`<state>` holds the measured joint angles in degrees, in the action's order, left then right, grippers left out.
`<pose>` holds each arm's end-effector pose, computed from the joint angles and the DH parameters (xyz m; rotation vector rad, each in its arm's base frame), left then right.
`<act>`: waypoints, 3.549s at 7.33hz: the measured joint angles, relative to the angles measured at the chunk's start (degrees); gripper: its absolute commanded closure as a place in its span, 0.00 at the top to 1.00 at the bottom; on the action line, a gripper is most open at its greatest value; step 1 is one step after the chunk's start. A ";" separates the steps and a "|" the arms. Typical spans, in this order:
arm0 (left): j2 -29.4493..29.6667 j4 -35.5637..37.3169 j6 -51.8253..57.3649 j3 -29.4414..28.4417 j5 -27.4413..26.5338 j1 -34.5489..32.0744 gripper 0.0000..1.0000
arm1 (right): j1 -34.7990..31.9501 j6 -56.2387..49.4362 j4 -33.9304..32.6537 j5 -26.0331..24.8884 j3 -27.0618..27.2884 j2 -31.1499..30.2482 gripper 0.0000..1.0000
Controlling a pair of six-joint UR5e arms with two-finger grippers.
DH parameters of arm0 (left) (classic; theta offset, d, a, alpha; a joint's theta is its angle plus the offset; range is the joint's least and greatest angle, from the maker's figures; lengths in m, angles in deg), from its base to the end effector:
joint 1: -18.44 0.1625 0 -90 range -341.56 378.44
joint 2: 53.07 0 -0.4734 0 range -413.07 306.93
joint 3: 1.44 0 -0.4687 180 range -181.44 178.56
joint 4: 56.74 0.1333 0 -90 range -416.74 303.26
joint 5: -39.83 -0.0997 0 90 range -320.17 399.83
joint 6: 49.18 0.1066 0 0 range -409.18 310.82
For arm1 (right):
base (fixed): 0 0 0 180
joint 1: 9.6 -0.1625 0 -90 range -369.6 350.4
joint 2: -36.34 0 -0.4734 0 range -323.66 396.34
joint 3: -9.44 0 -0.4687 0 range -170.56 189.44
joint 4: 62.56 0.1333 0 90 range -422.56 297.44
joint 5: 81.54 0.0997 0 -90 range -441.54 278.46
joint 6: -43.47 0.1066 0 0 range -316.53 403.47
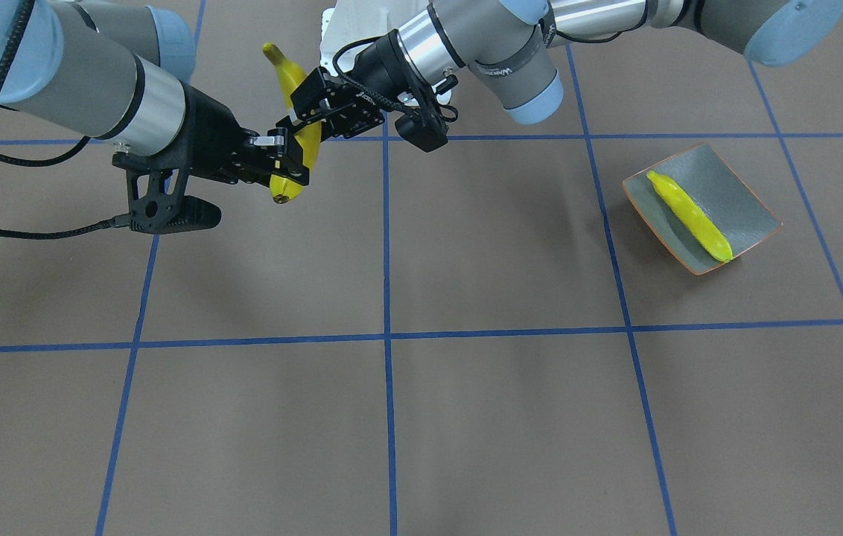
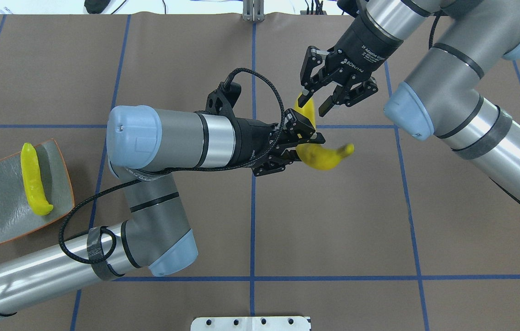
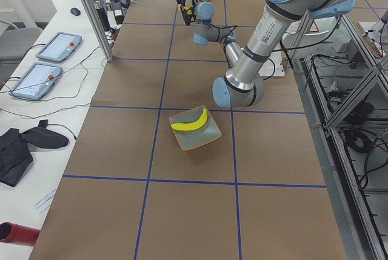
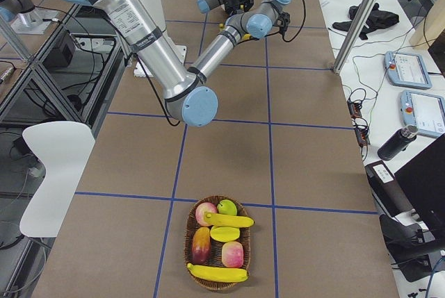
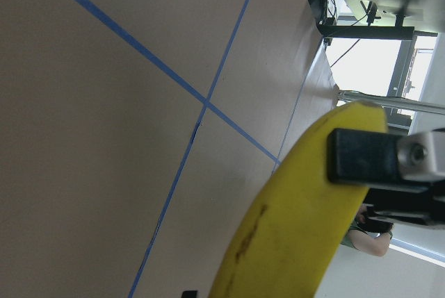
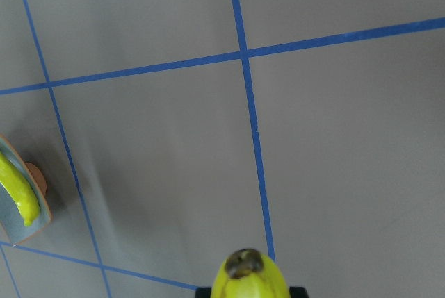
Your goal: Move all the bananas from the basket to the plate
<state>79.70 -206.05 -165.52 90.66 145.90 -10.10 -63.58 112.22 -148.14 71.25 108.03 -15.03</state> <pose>0.5904 -0.4392 0.0576 -0.1649 1.8215 -0.4247 -0.3887 -0.6001 0.1404 -0.3099 -1.2451 -0.0026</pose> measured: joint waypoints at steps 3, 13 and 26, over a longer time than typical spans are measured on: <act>-0.13 -0.02 -0.10 0.22 0.01 0.21 0.00 | -0.14 -0.04 1.11 0.57 0.00 -0.76 1.00; -34.99 2.58 1.63 11.24 7.86 -19.87 0.00 | -10.47 -14.73 1.43 -14.02 -0.62 -11.17 1.00; -57.29 2.29 1.08 11.72 11.56 -20.52 0.00 | -15.06 -37.99 -7.32 -19.09 -4.89 -14.02 1.00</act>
<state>22.42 -203.76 -164.44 102.38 157.46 -30.62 -78.64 74.23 -155.47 52.16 103.14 -29.05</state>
